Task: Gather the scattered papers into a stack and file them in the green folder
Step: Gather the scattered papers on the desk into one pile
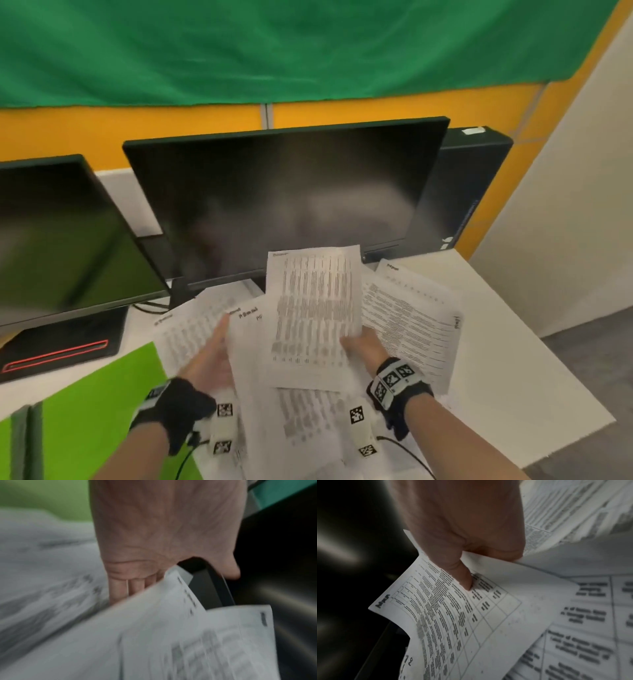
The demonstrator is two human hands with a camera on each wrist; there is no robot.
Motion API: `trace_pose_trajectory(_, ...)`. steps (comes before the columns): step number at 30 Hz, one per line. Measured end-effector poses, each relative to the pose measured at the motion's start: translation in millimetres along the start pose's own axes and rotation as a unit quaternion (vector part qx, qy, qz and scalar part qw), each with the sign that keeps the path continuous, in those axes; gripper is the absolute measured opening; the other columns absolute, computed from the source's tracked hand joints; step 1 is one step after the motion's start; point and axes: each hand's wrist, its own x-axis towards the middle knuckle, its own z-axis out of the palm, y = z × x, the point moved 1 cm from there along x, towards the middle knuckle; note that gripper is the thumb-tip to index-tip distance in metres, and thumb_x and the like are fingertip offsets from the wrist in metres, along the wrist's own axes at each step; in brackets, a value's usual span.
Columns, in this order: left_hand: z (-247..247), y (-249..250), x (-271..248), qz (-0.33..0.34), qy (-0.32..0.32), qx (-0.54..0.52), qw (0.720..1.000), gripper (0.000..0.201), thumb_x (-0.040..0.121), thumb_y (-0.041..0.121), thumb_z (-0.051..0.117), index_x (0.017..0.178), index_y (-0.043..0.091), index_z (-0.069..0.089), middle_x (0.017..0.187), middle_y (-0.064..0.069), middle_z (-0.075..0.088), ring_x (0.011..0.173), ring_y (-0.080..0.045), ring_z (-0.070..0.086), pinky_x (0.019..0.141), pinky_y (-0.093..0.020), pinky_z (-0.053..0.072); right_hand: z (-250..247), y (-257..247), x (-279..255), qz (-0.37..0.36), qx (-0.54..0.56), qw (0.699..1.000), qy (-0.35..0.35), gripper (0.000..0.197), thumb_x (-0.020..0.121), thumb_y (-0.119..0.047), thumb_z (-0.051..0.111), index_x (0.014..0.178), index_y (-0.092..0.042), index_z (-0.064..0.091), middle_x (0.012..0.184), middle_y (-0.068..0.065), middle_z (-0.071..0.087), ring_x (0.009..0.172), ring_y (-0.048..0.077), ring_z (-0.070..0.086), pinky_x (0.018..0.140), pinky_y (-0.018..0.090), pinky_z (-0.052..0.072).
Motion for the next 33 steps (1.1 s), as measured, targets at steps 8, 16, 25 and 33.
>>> trace_pose_trajectory(8,25.0,-41.0,13.4,0.039,0.087,0.084,0.992,0.053,0.074,-0.005,0.070,0.122,0.007,0.049,0.109,-0.018,0.064,0.098,-0.036,0.061,0.072,-0.039,0.052,-83.5,55.7,-19.9,0.163,-0.056,0.909,0.378,0.081,0.072,-0.038,0.073,0.138,-0.015,0.032,0.136,0.017,0.036,0.125,0.036,0.039,0.103,0.052,0.036)
trace_pose_trajectory(16,-15.4,-45.2,8.2,0.061,0.153,0.182,0.969,0.055,0.077,-0.009,0.068,0.126,0.003,0.048,0.115,-0.019,0.059,0.103,-0.035,0.054,0.092,-0.047,0.043,-120.7,92.4,39.4,0.178,-0.066,0.930,0.314,0.044,0.065,-0.035,0.062,0.102,-0.014,0.049,0.103,0.008,0.058,0.094,0.034,0.061,0.087,0.049,0.052)
trace_pose_trajectory(25,-37.4,-53.3,7.3,0.056,0.178,0.195,0.963,0.044,0.077,-0.005,0.071,0.117,0.001,0.053,0.098,-0.017,0.066,0.085,-0.032,0.061,0.073,-0.038,0.048,-157.5,55.4,13.1,0.080,-0.159,0.919,0.353,0.028,0.090,-0.003,0.042,0.114,0.002,0.055,0.116,0.025,0.061,0.106,0.041,0.059,0.084,0.041,0.048)
trace_pose_trajectory(33,-56.5,-50.2,11.2,0.018,0.139,0.186,0.973,0.062,0.078,-0.005,0.069,0.133,0.008,0.042,0.117,-0.020,0.063,0.106,-0.039,0.060,0.092,-0.050,0.049,-213.9,84.2,1.2,0.039,-0.135,0.919,0.367,0.025,0.092,-0.005,0.044,0.110,0.001,0.059,0.116,0.026,0.062,0.109,0.041,0.055,0.091,0.041,0.042)
